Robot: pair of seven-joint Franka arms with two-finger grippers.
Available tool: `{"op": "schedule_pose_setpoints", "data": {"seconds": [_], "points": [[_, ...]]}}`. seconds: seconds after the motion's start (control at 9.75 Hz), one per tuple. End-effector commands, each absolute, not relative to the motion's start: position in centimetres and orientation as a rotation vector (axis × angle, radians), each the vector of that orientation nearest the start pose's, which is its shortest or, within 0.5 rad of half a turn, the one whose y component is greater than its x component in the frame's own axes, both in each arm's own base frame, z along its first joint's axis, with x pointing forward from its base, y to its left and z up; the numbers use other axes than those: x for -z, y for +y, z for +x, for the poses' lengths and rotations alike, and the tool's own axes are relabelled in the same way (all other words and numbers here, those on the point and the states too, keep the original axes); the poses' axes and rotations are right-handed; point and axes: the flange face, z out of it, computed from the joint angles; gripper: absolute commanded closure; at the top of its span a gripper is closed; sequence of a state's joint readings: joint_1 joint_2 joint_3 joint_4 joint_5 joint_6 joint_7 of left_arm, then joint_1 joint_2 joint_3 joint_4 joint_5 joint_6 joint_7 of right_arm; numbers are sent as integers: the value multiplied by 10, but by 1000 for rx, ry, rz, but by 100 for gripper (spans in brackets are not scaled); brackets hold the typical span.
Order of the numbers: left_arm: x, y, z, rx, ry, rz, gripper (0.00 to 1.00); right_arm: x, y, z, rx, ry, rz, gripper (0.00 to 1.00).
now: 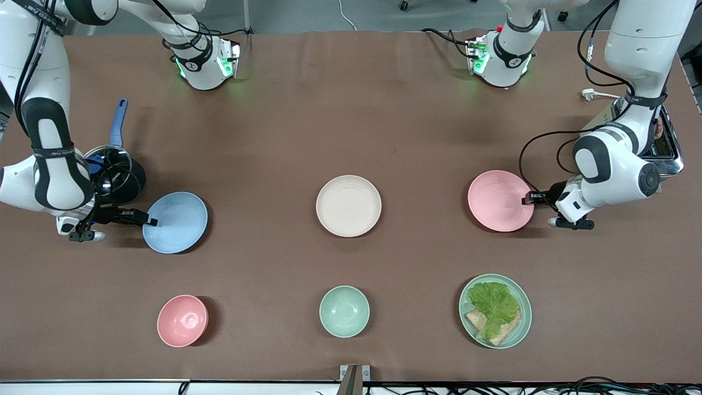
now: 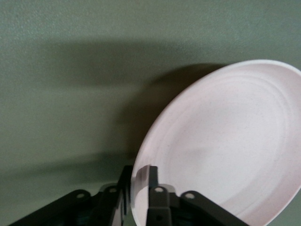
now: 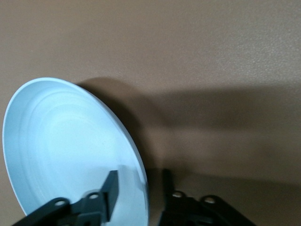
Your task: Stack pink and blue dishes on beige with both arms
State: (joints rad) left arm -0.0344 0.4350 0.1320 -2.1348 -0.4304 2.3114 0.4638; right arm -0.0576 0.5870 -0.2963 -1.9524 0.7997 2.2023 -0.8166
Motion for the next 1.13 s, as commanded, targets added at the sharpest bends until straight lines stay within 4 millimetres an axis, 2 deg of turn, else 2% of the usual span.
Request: {"op": "schedule_pose_setpoints", "data": {"seconds": [0.0,0.1,0.21,0.31,0.41,0.51,0.62,0.72,0.82,0.92,1.03], "points": [[-198,46,548,-224,61,-3423,100,-171,-179,556,35,123,-2651,99],[-222,36,554,-160,91,-3433,100,-179,-180,563,51,131,-2655,99],[-243,11,559,-114,128,-3448,99,-197,-190,576,73,136,-2664,99],[-261,-16,562,-97,132,-3463,99,-217,-195,586,20,152,-2661,99],[-267,-68,561,-125,159,-3482,99,-247,-197,600,-63,170,-2691,99],[-266,-113,556,-173,115,-3489,99,-283,-195,615,-128,222,-2709,99],[-265,-160,552,-213,84,-3501,99,-321,-186,629,-193,272,-2745,99],[-256,-202,547,-250,61,-3517,99,-351,-166,644,-242,295,-2793,99],[-248,-239,543,-269,7,-3534,99,-371,-141,649,-270,301,-2801,99],[-243,-275,538,-244,-52,-3524,98,-387,-103,652,-279,369,-2784,99],[-233,-304,533,-253,-110,-3503,98,-392,-50,655,-326,441,-2756,99]]}}
